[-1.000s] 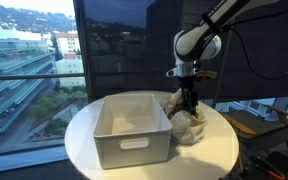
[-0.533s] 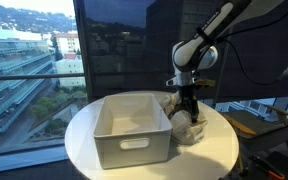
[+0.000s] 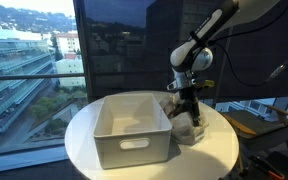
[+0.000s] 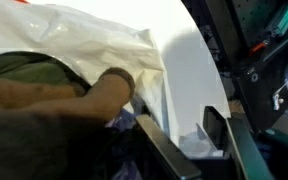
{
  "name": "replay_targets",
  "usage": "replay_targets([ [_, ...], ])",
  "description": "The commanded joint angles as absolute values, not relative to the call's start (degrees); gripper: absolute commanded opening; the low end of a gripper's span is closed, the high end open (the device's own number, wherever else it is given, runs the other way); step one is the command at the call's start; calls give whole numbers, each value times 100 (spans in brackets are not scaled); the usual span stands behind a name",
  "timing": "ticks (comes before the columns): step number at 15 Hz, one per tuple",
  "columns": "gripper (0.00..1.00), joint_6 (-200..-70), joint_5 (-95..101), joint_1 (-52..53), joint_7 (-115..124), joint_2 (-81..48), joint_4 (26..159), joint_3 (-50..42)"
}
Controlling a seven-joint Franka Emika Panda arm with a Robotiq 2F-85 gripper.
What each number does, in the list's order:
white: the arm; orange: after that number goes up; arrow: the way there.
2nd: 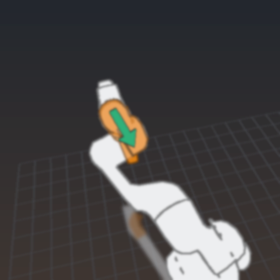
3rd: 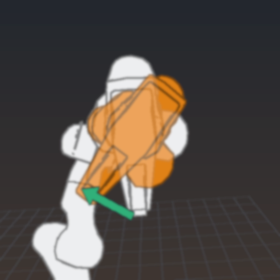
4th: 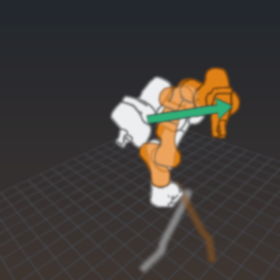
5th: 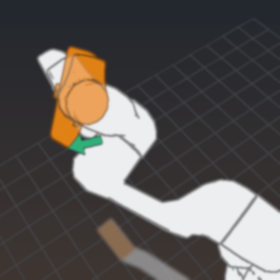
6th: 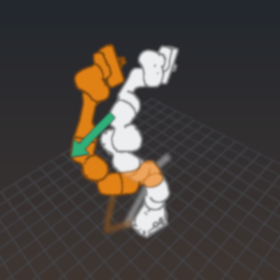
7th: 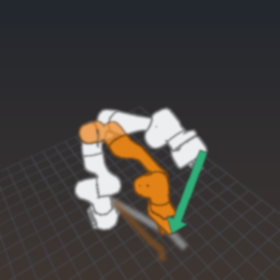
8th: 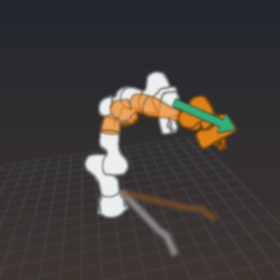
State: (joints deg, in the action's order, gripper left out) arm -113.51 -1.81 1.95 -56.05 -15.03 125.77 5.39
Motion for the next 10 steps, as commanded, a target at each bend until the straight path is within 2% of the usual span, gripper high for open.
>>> replay_targets([
  [1, 27, -10480, -512, 65, -5287, -1808, 11885, 542],
  [3, 12, -10110, -668, 14, -4999, -1944, 11570, 516],
  [7, 5, -9558, -906, -156, -4347, -2462, 10859, 407],
  [8, 10, -9363, -943, -203, -4175, -2596, 10696, 382],
  [10, 12, -8940, -1088, -286, -3813, -2797, 10403, 370],
])
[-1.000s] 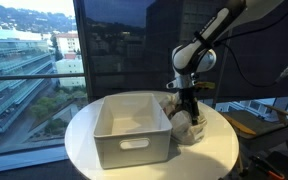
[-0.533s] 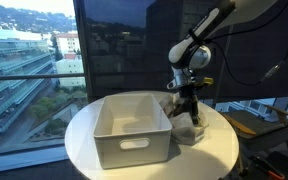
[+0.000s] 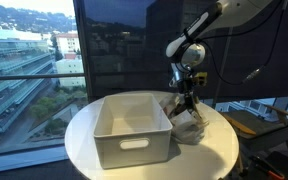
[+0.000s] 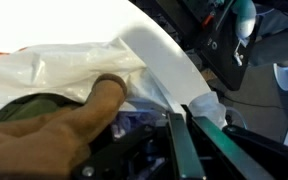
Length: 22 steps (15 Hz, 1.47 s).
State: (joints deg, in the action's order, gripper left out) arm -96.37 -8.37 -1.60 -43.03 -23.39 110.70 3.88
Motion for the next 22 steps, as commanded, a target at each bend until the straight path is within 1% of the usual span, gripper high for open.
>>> replay_targets([
  [1, 12, -8613, -1203, -316, -3632, -2838, 10257, 401],
  [4, 11, -7721, -1732, -390, -3323, -2796, 9920, 536],
  [6, 10, -7371, -2036, -368, -3245, -2634, 9786, 615],
  [8, 11, -7146, -2267, -326, -3207, -2468, 9644, 686],
  [17, 11, -7355, -2354, 81, -3719, -1251, 9566, 937],
  [21, 11, -7693, -1775, 197, -3941, -1222, 9810, 815],
  [22, 24, -7898, -1541, 209, -4014, -1210, 9991, 791],
])
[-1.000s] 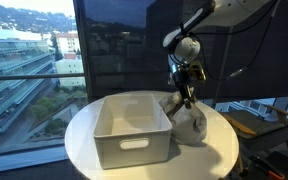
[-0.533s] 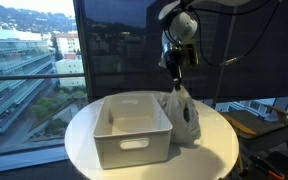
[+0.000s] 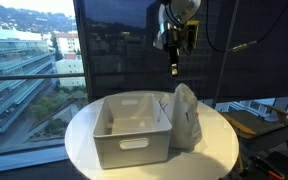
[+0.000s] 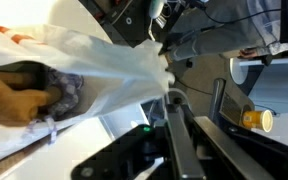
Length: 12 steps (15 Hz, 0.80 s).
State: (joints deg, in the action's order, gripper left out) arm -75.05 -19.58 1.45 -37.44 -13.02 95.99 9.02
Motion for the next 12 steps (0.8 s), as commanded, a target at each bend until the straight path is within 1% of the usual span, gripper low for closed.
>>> replay_targets([
  [1, 37, -8111, -1307, 224, -4078, -1170, 10161, 784],
  [2, 44, -8428, -1056, 257, -4156, -1054, 10392, 796],
  [3, 53, -8824, -793, 282, -4264, -932, 10617, 810],
  [5, 67, -9403, -458, 302, -4324, -811, 10917, 823],
  [6, 76, -9722, -286, 307, -4313, -804, 11007, 806],
  [7, 82, -10041, -122, 307, -4306, -785, 11100, 789],
  [8, 91, -10364, 39, 305, -4297, -764, 11179, 778],
  [9, 97, -10662, 167, 301, -4280, -721, 11248, 772],
  [10, 100, -10965, 287, 300, -4250, -678, 11307, 765],
  [12, 100, -11570, 523, 283, -4179, -678, 11343, 716],
])
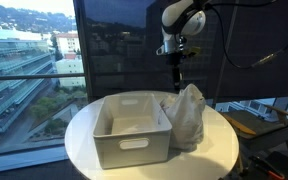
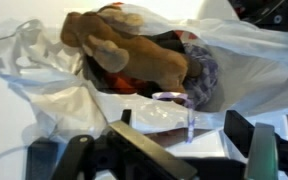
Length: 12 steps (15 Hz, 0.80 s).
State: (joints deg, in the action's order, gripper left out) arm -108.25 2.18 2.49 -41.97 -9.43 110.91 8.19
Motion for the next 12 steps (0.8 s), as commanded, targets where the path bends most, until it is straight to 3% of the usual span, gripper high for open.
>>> replay_targets([
  [1, 100, -11915, 654, 258, -4143, -725, 11344, 668],
  [6, 100, -13435, 1401, 108, -3715, -942, 11522, 293],
  [12, 100, -13594, 1704, -66, -3371, -1162, 11712, 35],
])
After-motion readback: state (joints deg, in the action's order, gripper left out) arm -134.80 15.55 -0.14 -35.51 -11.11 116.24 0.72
